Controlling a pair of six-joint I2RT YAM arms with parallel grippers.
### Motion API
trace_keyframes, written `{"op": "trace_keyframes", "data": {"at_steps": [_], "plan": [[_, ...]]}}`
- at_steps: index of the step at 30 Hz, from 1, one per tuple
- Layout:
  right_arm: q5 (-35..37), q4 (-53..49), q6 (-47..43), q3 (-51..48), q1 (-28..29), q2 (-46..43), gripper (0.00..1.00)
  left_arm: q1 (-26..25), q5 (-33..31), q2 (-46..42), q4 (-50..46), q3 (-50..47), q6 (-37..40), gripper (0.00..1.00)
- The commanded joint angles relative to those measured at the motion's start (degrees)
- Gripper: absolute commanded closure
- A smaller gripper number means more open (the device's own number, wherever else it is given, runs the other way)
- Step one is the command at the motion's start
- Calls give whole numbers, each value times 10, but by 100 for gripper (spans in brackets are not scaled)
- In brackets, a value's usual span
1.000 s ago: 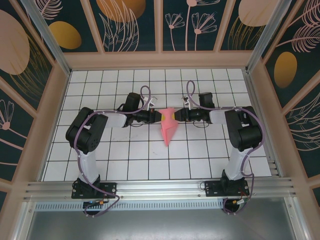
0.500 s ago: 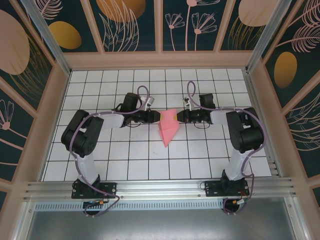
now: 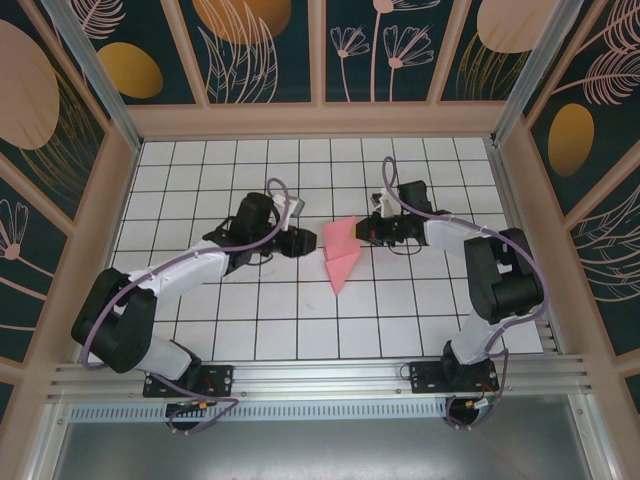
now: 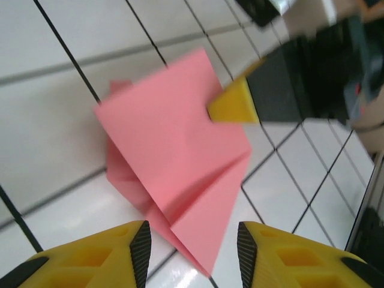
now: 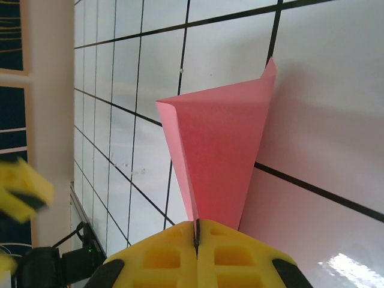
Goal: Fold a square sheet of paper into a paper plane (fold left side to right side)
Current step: Fold the wing for the fifth time at the center of the table.
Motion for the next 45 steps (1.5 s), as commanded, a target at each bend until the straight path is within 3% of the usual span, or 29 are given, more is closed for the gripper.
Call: {"op": "trace_keyframes", "data": {"at_steps": [1, 12, 28, 35, 45], "plan": [[38, -70, 41, 44, 23, -18, 95, -40, -52, -16, -36, -20, -7, 54], [73, -113, 92, 94, 54, 19, 98, -136, -145, 49, -25, 5, -36, 49], [92, -116, 103, 99, 63, 37, 98, -211, -345, 200, -175, 161, -65, 46], [97, -118, 102, 101, 64, 43, 98, -218, -378, 228, -194, 187, -66, 47], [104, -124, 96, 102, 64, 54, 97, -220, -353, 250, -179, 195, -65, 56]]}}
